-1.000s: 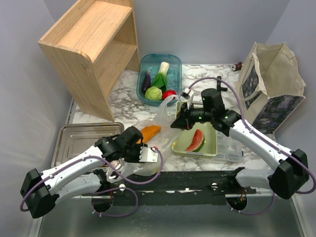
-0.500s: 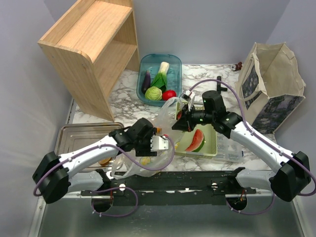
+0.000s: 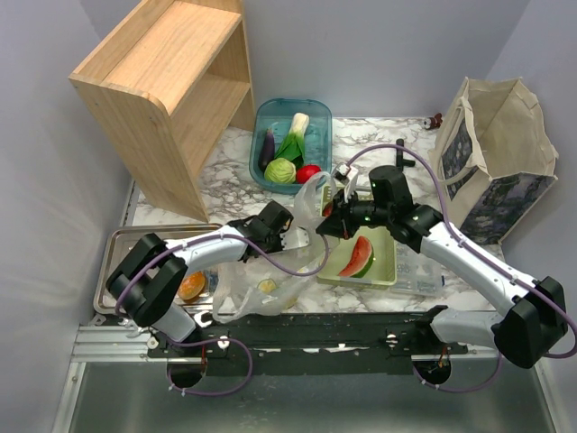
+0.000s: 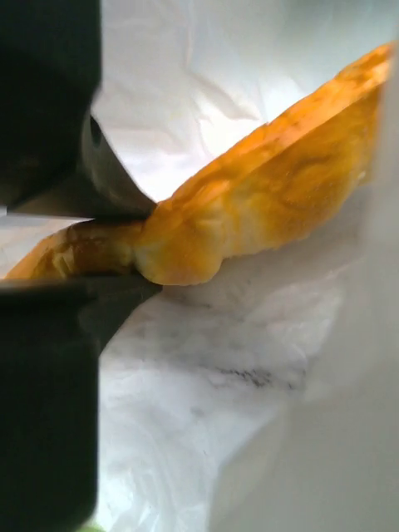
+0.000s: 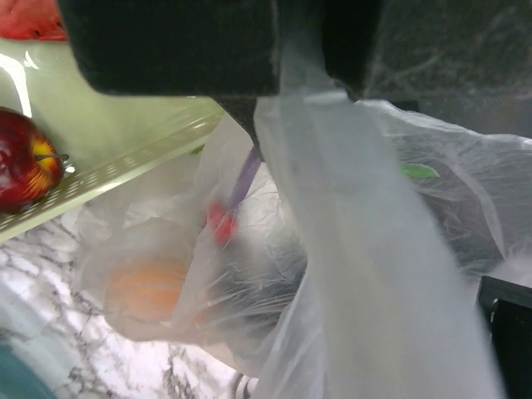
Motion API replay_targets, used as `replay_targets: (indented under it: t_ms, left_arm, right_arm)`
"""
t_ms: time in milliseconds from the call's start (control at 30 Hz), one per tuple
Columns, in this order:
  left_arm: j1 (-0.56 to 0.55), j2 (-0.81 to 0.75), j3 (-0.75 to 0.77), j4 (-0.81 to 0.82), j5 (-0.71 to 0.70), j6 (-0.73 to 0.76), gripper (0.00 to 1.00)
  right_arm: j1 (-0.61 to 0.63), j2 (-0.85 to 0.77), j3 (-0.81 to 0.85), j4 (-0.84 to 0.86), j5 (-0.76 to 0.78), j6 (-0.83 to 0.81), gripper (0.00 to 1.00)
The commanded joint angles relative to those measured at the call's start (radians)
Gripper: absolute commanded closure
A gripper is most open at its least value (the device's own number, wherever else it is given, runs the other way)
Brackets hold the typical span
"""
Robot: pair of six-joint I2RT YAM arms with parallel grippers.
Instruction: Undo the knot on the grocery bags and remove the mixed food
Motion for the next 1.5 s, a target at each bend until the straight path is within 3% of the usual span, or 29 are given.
replay_targets:
  t_ms: [0, 100, 200, 333, 467, 600, 767, 867, 1000, 1200, 1300, 1400, 1467]
  left_arm:
    - [0.042, -0.042, 0.03, -0.13, 0.096, -0.035, 0.88]
    - [0.038, -0.156, 0.074, -0.254, 0.263, -0.014, 0.99]
    - [0.023, -0.224, 0.146, -0.44, 0.395, 0.024, 1.0]
    - [0.005, -0.265, 0.198, -0.587, 0.392, 0.032, 1.0]
    - [0.02, -0.407, 0.118, -0.587, 0.357, 0.019, 1.0]
    - [0.058, -0.622, -0.022, -0.569, 0.436, 0.075, 1.0]
    - [0.064, -0.855, -0.122, -0.403, 0.521, 0.086, 1.0]
    - [0.059, -0.819, -0.042, -0.339, 0.632, 0.021, 1.0]
    - [0.043, -0.658, 0.133, -0.295, 0.702, -0.09, 1.0]
    - [0.043, -0.486, 0.381, -0.324, 0.763, -0.224, 1.0]
    - [0.05, -0.471, 0.422, -0.318, 0.781, -0.278, 1.0]
    - [0.068, -0.485, 0.441, -0.322, 0.816, -0.307, 1.0]
    - [0.094, -0.486, 0.473, -0.354, 0.861, -0.318, 1.0]
  right_arm:
    - [-0.001, -0.011, 0.002, -0.022, 0.05, -0.011, 0.99]
    - [-0.002, -0.004, 0.01, -0.005, 0.094, 0.004, 0.99]
    - [-0.007, 0.01, 0.028, 0.012, 0.163, 0.018, 0.99]
    - [-0.01, 0.023, 0.045, 0.026, 0.236, 0.022, 0.99]
    - [-0.011, 0.012, 0.041, 0.019, 0.286, 0.01, 0.99]
    - [-0.021, -0.015, 0.021, 0.001, 0.366, 0.007, 0.99]
    - [-0.022, -0.02, 0.021, 0.006, 0.323, 0.008, 0.99]
    - [-0.022, 0.001, 0.036, 0.016, 0.25, 0.016, 0.99]
    - [-0.022, 0.029, 0.068, 0.03, 0.133, 0.037, 0.99]
    - [-0.022, 0.042, 0.114, 0.018, 0.121, 0.0, 0.98]
    - [-0.023, 0.038, 0.141, 0.001, 0.115, -0.032, 0.85]
    - [-0.022, 0.026, 0.169, -0.03, 0.095, -0.065, 0.49]
    - [-0.022, 0.016, 0.189, -0.056, 0.083, -0.089, 0.31]
